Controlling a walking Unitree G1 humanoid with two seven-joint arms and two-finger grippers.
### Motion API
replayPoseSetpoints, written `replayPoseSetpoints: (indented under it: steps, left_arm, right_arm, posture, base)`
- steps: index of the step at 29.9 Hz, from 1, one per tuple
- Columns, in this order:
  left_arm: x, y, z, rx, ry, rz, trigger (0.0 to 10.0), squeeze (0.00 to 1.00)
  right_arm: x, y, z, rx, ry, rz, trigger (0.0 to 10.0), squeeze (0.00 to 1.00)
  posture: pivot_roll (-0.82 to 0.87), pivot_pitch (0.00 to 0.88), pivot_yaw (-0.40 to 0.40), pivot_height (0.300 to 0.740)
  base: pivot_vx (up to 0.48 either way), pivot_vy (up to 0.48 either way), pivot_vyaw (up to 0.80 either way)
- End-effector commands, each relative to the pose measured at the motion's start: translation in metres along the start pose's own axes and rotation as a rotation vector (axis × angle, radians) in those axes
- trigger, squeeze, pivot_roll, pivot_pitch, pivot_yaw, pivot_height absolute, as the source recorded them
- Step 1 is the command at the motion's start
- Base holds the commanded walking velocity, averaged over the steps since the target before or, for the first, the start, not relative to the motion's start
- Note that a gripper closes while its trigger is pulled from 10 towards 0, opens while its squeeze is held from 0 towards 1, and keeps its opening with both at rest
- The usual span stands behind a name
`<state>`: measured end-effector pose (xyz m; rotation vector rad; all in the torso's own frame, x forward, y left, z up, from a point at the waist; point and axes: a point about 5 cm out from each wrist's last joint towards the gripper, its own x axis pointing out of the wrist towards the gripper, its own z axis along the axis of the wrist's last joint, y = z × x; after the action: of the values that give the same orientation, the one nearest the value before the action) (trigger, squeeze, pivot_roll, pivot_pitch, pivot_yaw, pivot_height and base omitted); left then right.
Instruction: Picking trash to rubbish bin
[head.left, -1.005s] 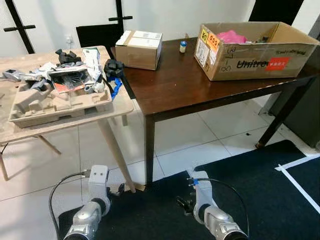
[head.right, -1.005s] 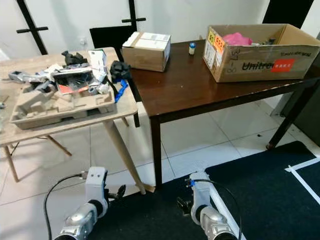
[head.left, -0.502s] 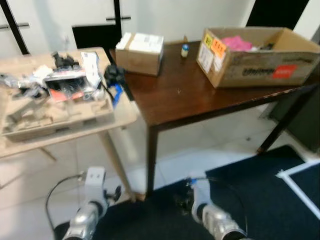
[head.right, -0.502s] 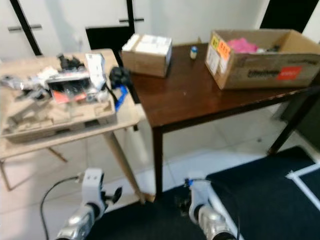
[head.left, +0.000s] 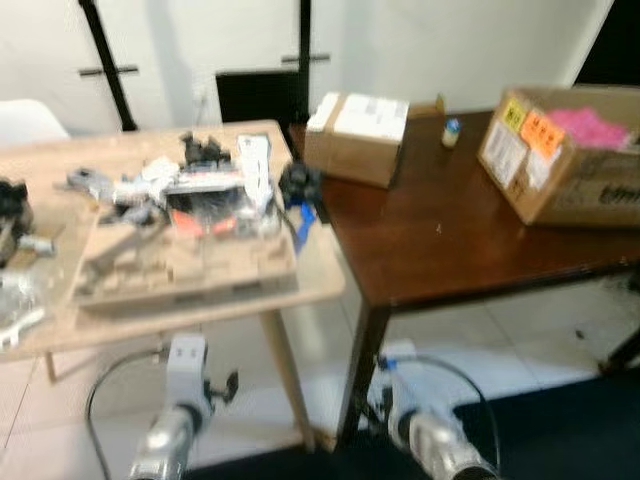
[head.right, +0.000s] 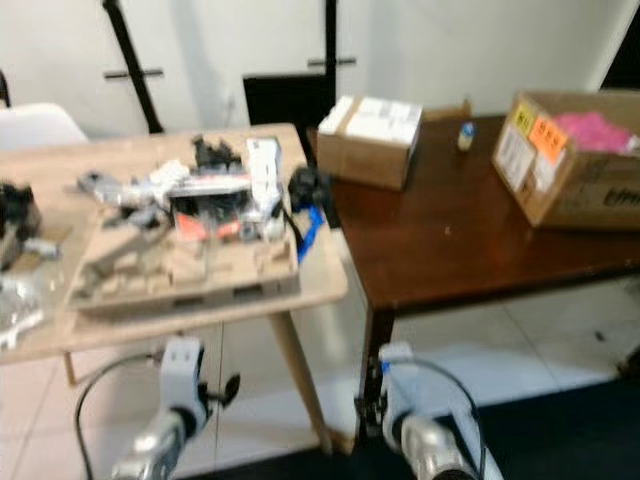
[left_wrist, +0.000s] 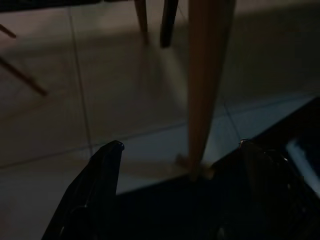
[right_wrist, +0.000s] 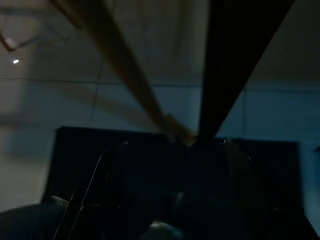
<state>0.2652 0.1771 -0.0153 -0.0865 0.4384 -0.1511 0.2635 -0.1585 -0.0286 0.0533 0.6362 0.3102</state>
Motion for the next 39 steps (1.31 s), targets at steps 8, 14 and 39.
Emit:
replayPoseSetpoints:
  steps: [8,14,39]
  left_arm:
    - [-0.01,0.008,-0.02,-0.014,0.084,0.051,10.0,0.0]
    - [-0.01,0.009,-0.019,-0.018,0.071,0.049,10.0,0.0]
    - [-0.092,0.041,0.055,0.186,0.214,-0.728,10.0,0.0]
  right_arm:
    - [-0.003,0.001,-0.013,0.01,0.045,0.003,10.0,0.0]
    - [-0.003,0.001,-0.013,0.012,0.05,0.003,10.0,0.0]
    - [-0.033,-0.004,0.083,-0.179,-0.06,0.776,10.0,0.0]
  posture:
    - [-0.07,0.056,0.004,0.74]
    - [-0.07,0.06,0.005,0.74]
    - [-0.06,0.089,-0.003,0.74]
  base:
    - [0.0,0.0,0.0]
    - [0.0,0.0,0.0]
    - [0.0,0.0,0.0]
